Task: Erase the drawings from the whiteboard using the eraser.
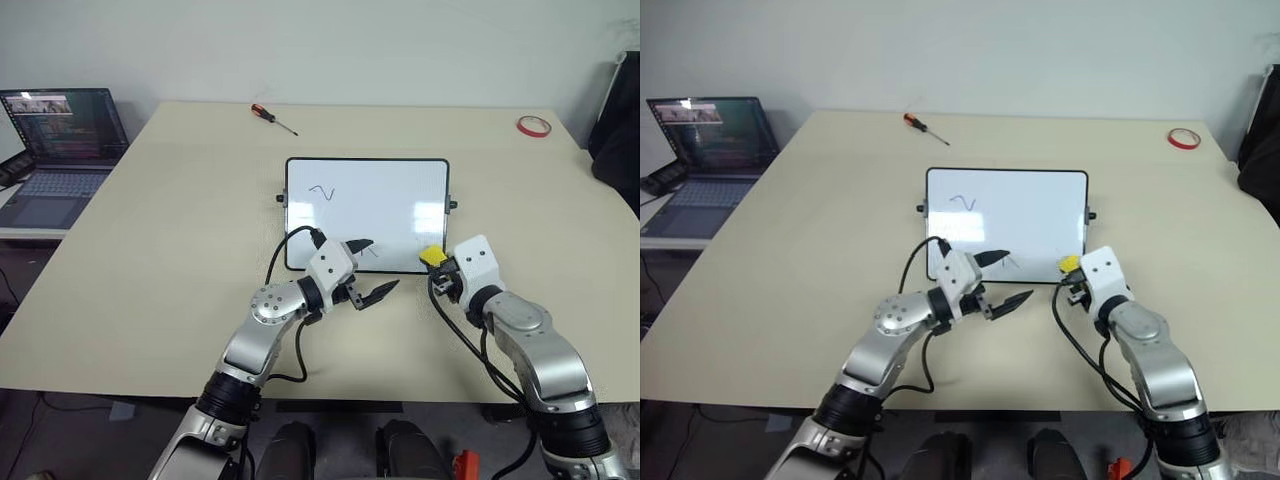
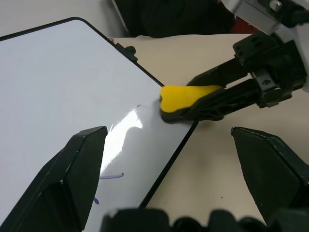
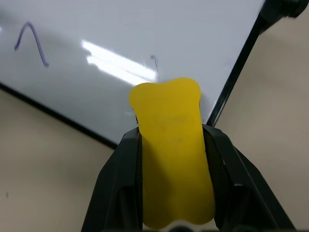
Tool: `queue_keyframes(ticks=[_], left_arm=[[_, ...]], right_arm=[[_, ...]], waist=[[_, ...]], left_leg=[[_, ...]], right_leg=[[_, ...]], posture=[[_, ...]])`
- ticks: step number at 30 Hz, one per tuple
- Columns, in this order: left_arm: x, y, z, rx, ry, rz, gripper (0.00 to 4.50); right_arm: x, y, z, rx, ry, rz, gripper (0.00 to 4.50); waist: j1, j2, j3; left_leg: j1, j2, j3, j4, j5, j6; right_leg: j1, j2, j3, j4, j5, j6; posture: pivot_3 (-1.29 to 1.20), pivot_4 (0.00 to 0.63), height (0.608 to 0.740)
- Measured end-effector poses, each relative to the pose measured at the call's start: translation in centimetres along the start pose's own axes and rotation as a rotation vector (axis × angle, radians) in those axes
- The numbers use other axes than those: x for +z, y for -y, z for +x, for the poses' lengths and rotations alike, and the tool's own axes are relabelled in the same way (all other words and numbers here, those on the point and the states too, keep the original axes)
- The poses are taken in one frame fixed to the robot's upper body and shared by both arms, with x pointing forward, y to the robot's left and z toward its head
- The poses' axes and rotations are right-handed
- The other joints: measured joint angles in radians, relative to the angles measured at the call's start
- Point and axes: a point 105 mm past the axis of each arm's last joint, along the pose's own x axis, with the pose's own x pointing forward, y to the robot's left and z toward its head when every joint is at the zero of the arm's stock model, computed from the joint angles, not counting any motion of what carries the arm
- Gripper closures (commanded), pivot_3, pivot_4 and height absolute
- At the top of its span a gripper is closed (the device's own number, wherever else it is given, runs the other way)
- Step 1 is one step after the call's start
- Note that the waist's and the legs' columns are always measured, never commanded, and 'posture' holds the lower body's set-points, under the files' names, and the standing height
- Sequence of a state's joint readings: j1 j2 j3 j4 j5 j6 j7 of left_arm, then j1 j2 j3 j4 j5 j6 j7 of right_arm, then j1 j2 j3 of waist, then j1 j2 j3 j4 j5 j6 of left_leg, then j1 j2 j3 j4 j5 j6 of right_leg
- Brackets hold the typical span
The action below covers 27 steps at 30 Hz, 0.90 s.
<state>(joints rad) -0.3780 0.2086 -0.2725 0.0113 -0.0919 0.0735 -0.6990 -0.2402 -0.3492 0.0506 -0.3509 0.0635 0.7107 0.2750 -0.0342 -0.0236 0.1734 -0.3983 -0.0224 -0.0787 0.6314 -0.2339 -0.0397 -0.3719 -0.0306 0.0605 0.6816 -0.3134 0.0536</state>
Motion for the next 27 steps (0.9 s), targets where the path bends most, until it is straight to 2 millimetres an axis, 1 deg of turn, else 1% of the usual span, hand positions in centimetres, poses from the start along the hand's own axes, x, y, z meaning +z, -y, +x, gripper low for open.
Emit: queue_keyframes(ticks=[4,6,8,10,14,23,27], left_arm=[[0.0,0.0,0.1,0.001,0.002,-0.001,0.0],[0.1,-0.1,0.2,0.002,0.006,0.007,0.0],[0.2,-0.2,0.2,0.002,0.008,0.011,0.0],[0.2,-0.2,0.1,0.003,0.005,0.013,0.0],[0.1,-0.4,0.0,0.01,0.0,0.018,0.0],[0.1,-0.5,-0.1,0.014,-0.004,0.023,0.0],[0.0,-0.6,-0.2,0.016,-0.009,0.025,0.0]], right_arm=[[2.9,-0.3,1.2,0.003,0.121,-0.006,3.19],[3.4,-0.7,1.7,0.014,0.14,-0.014,3.19],[2.7,-0.9,2.1,0.02,0.113,-0.031,3.19],[1.6,-1.1,2.4,0.033,0.056,-0.071,3.19],[1.4,-0.8,2.3,0.035,0.024,-0.124,3.19],[-0.5,0.1,0.5,0.014,-0.058,-0.127,3.19],[-1.6,0.6,-0.6,0.01,-0.102,-0.131,3.19]], waist=[[0.001,0.0,0.0],[0.002,0.0,0.0],[0.003,0.0,0.0],[0.003,0.0,0.0],[0.003,0.0,0.0],[0.005,0.0,0.0],[0.005,0.0,0.0]], left_leg=[[0.0,0.0,0.0,0.0,0.0,0.0],[0.0,0.0,0.0,0.0,0.0,0.0],[-0.001,0.0,0.0,0.0,0.0,0.0],[-0.001,0.0,0.0,0.0,0.0,0.0],[0.0,0.0,-0.001,0.0,0.0,0.0],[0.0,0.0,-0.002,0.002,0.0,0.0],[0.0,0.0,-0.002,0.002,0.0,0.0]], right_leg=[[0.0,0.0,0.0,0.0,0.0,0.0],[0.0,0.0,0.0,0.0,0.0,0.0],[0.0,0.0,0.0,-0.001,0.0,0.0],[0.0,-0.001,0.0,-0.001,0.0,0.0],[0.001,-0.001,-0.001,0.0,0.0,0.0],[0.002,-0.001,-0.002,0.0,0.0,0.0],[0.002,-0.001,-0.002,0.0,0.0,0.0]], posture=[[0.0,0.15,0.74],[0.0,0.15,0.74],[0.0,0.15,0.74],[0.0,0.15,0.74],[0.0,0.15,0.74],[0.0,0.15,0.74],[0.0,0.15,0.74]])
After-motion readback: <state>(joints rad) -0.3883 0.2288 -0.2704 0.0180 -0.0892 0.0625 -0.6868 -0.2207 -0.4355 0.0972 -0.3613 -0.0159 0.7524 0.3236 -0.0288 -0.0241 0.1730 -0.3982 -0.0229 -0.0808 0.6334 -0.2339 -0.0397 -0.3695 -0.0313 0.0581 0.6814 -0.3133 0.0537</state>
